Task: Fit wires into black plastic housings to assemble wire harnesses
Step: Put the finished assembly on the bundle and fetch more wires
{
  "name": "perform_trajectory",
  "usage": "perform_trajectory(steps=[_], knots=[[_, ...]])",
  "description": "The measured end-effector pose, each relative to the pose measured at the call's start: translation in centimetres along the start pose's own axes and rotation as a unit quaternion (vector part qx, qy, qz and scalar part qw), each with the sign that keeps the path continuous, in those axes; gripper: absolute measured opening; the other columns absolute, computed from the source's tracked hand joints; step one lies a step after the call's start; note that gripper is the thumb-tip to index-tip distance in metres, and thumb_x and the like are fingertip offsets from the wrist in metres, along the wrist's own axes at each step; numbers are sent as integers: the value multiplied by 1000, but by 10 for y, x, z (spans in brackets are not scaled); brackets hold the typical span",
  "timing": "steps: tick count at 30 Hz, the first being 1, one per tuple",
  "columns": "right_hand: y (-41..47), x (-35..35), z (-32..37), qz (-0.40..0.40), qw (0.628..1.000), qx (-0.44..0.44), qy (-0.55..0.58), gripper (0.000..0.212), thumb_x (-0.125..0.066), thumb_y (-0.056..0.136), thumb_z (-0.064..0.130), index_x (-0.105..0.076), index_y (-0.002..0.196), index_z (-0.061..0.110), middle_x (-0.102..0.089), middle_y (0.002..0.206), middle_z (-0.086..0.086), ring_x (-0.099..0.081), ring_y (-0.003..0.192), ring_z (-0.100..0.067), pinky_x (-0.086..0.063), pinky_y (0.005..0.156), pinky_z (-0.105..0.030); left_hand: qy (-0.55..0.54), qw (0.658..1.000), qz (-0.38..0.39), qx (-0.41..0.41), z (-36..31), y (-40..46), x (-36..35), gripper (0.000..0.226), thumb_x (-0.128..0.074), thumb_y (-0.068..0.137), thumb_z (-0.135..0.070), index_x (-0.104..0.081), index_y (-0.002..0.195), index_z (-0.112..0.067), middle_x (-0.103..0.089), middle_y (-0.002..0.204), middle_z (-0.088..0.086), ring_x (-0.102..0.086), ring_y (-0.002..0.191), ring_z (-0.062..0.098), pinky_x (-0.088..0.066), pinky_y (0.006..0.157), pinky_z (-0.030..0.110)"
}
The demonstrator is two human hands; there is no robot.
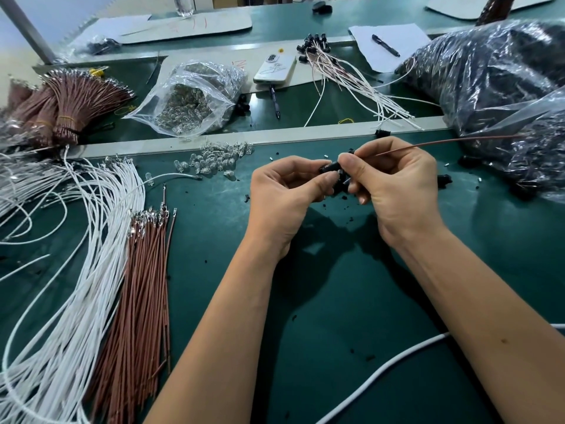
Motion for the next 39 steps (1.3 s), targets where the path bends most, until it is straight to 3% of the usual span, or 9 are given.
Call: perform_trajectory(steps=[7, 13, 22, 28, 35, 39], knots=[[0, -2, 2, 12, 997, -67, 32, 22, -88, 69, 26, -73, 77, 11, -65, 61, -5, -52, 49, -12, -37, 40, -20, -15, 1000, 6, 3, -1, 0, -1, 16, -78, 80, 6, -74, 95, 1, -74, 75, 3, -64, 62, 10, -52, 64, 19], [5, 4, 6, 61, 989, -131, 44, 23, -84, 66, 25, -69, 75, 9, -58, 56, -2, -45, 46, -10, -30, 36, -18, -14, 1000, 17, 12, -1, 0, 1, 17, -78, 80, 5, -74, 95, 0, -74, 74, 2, -64, 62, 10, -52, 64, 20], [5, 4, 6, 78, 988, -124, 36, 26, -81, 70, 22, -65, 80, 4, -56, 52, 1, -43, 44, -8, -29, 35, -16, 9, 999, 38, 26, -1, 0, 2, 13, -78, 80, 6, -75, 91, -1, -73, 72, 5, -64, 62, 8, -51, 62, 19], [5, 4, 8, 88, 982, -154, 68, 32, -80, 74, 25, -70, 93, 1, -69, 69, -4, -57, 53, -10, -43, 44, -16, -6, 999, 6, 40, 0, 0, 3, 16, -78, 80, 6, -75, 90, -7, -74, 74, 7, -65, 64, 12, -52, 65, 21], [5, 5, 6, 74, 992, -105, 14, 27, -80, 76, 24, -68, 87, 2, -68, 62, -4, -56, 48, -10, -43, 43, -17, 7, 1000, 9, 26, 0, 0, 2, 17, -77, 81, 6, -76, 89, -8, -74, 76, 6, -67, 69, 13, -53, 69, 22], [4, 5, 4, 71, 994, -79, -2, 15, -79, 87, 14, -69, 82, 5, -67, 62, -5, -55, 47, -11, -43, 42, -18, 15, 1000, 8, 23, 0, 0, 2, 15, -78, 79, 7, -76, 90, -4, -75, 75, 7, -68, 69, 13, -54, 69, 22]])
Point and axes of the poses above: each hand's wrist, its own y-axis towards the middle knuckle, its own x-axis out of the back of the hand, z = x × y, the point moved 1 cm from there along y, towards the middle knuckle
